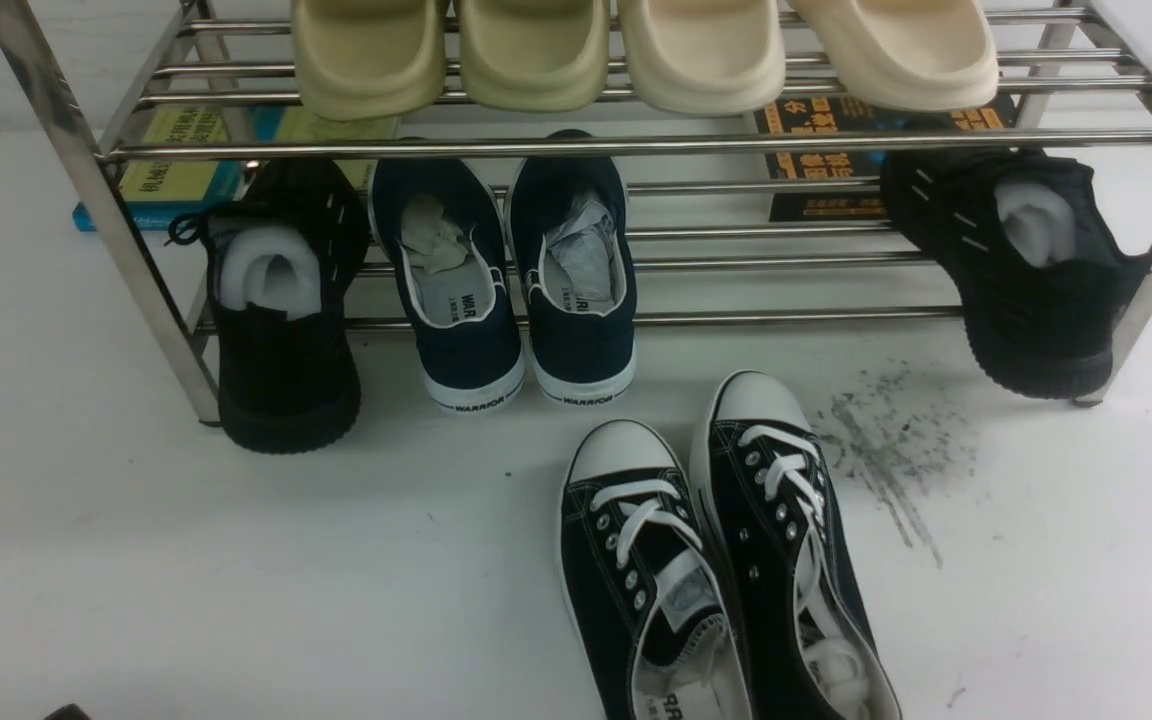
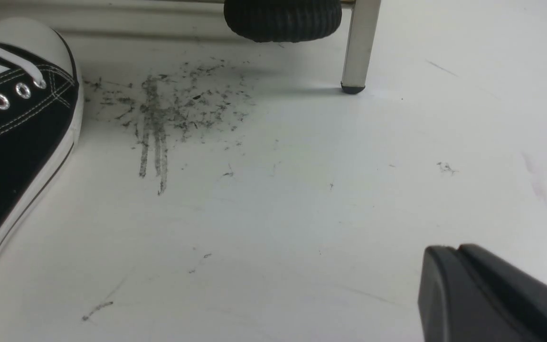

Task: Take the shoes off the shelf with your hand on the white table.
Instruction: 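Grasp a shoe standing on the lower shelf of the shoe rack with the left gripper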

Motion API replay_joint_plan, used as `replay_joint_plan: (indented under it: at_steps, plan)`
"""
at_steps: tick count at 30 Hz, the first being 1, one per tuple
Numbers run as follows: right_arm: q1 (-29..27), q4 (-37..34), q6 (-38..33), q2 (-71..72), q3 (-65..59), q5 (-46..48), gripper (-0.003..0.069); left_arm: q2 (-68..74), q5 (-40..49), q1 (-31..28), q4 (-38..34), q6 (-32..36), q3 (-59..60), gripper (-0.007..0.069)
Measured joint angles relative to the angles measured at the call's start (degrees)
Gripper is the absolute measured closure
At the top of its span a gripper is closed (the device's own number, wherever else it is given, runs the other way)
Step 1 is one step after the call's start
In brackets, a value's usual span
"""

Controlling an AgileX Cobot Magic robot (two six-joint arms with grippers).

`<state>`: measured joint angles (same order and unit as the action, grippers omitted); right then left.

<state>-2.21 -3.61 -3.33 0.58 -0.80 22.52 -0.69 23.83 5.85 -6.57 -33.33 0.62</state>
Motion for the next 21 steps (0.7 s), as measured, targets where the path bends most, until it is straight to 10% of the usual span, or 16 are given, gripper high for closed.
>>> replay_joint_plan:
  at_steps: [7,21]
  plan:
    - [0.0,0.0,0.0,0.0,0.0,0.0,0.0622,0.0,0.0,0.0,-18.03,-12.44,0.34,0.0382]
    - [0.0,0.0,0.0,0.0,0.0,0.0,0.0622,0.0,-5.55,0.0,-18.16,-13.16,0.67,0.0398]
